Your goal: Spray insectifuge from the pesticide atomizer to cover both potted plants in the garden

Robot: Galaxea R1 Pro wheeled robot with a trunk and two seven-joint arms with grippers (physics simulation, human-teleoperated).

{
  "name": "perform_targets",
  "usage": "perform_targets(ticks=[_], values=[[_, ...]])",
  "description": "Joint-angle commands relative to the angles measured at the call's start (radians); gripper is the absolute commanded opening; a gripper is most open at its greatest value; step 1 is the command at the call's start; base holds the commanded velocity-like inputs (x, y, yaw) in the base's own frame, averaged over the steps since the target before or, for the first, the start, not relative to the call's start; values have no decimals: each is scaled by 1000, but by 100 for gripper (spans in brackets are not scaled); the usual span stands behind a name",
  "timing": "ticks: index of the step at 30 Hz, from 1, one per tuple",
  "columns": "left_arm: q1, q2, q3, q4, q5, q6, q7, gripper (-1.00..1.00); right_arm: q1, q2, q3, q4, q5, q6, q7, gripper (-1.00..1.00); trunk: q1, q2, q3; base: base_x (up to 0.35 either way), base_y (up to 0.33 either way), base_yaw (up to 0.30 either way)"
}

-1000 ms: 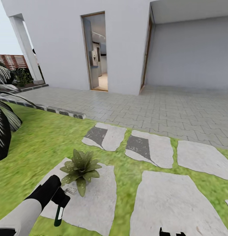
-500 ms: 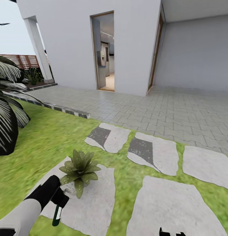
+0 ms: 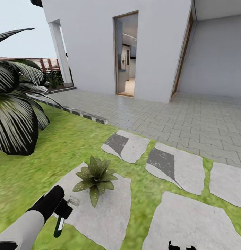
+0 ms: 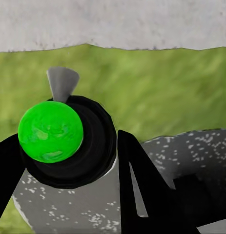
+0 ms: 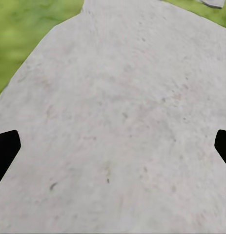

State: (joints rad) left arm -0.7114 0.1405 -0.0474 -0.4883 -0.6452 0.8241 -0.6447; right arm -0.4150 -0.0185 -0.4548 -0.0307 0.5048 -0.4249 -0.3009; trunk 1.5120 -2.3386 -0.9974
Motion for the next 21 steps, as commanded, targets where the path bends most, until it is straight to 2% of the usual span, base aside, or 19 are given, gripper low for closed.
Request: perform_targets(ticks=[1, 5, 7, 12, 21], values=[[0, -8, -5, -1, -9, 1, 6, -100, -1, -1, -7, 2, 11, -3, -4, 100, 0, 0, -1, 0, 0, 46], [0, -29, -4, 0, -6, 1, 76, -100, -1, -3, -7, 2, 12, -3, -4, 100, 0, 0, -1, 0, 0, 16], [0, -34, -4, 1, -4, 1, 87, -100, -1, -3, -7, 2, 12, -3, -4, 100, 0, 0, -1, 0, 0, 2], [0, -37, -3, 0, -5, 1, 91, -100, -1, -3, -7, 2, 11, -3, -4, 100, 0, 0, -1, 19, -39, 0], [0, -37, -3, -1, -6, 1, 92, -100, -1, -1, -7, 2, 11, -3, -4, 100, 0, 0, -1, 157, -236, 1]])
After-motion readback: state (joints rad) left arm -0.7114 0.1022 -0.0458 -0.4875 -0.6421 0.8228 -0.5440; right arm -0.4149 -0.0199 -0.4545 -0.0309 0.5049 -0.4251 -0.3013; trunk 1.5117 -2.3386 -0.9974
